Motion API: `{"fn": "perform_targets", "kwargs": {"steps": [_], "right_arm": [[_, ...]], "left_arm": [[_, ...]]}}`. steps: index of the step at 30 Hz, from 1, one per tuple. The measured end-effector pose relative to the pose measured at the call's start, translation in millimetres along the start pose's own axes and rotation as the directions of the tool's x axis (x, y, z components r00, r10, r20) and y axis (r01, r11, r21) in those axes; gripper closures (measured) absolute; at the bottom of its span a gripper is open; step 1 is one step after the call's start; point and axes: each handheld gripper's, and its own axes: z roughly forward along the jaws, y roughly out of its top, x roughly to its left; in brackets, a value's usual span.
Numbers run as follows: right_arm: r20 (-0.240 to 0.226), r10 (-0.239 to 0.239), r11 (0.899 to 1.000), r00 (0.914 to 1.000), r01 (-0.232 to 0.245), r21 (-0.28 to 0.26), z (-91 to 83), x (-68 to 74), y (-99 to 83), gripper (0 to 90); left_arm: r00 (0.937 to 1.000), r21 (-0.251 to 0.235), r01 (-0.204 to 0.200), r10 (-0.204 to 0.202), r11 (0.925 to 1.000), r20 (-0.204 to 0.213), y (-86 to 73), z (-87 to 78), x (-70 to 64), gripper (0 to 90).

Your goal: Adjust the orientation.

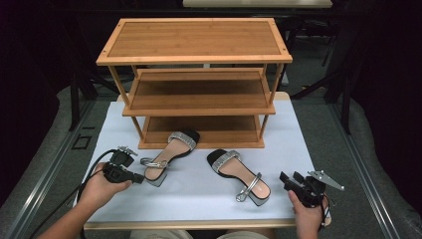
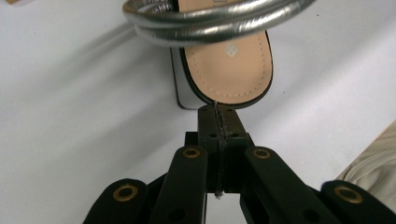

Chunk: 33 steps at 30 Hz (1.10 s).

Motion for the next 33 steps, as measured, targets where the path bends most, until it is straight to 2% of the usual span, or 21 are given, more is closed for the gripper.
{"fn": "perform_targets", "kwargs": {"steps": [3,5,12,22,26,27,30,31,33], "right_arm": [[-0.005,0.003,1.000,1.0000,-0.003,-0.018,1.2,-0.1,-0.4,39.8],[-0.005,0.004,1.000,1.0000,-0.004,-0.018,1.2,-0.1,-0.4,39.8],[-0.003,0.004,1.000,1.0000,-0.004,-0.006,0.6,-0.3,-0.3,39.8],[-0.001,0.008,1.000,1.0000,-0.008,-0.017,0.6,-0.3,-0.5,39.9],[0.005,0.006,1.000,1.0000,-0.006,-0.006,-0.5,-0.5,-0.2,39.9],[0.003,0.009,1.000,1.0000,-0.009,-0.008,-0.3,-0.5,-0.2,39.9],[0.003,0.009,1.000,1.0000,-0.009,-0.007,-0.4,-0.5,-0.2,39.9],[0.001,0.010,1.000,0.9999,-0.010,-0.025,0.6,-0.5,-0.6,39.9],[0.002,0.012,1.000,0.9999,-0.012,-0.017,-0.2,-0.6,-0.3,39.9]], "left_arm": [[0.9999,0.004,-0.010,0.010,0.9999,-0.005,-4.4,4.2,-0.6,90.0],[0.9999,-0.032,-0.002,0.002,0.9995,0.011,-6.1,7.9,-0.9,90.0],[0.9997,-0.058,0.018,-0.017,0.9982,0.020,-8.5,9.3,-4.5,90.0],[0.9975,-0.067,-0.012,0.017,0.9977,0.069,-3.7,17.3,-27.1,90.0],[0.9955,-0.113,-0.014,0.025,0.9935,0.091,1.3,15.8,-36.7,90.0],[0.9947,-0.119,-0.025,0.037,0.9926,0.096,7.0,14.5,-42.2,90.0],[0.9956,-0.126,-0.040,0.050,0.9913,0.079,15.6,15.2,-48.1,90.0],[0.9955,-0.130,-0.039,0.050,0.9908,0.080,18.3,16.0,-48.6,90.0],[0.9957,-0.134,-0.037,0.048,0.9903,0.079,20.9,16.9,-48.7,90.0]]}}
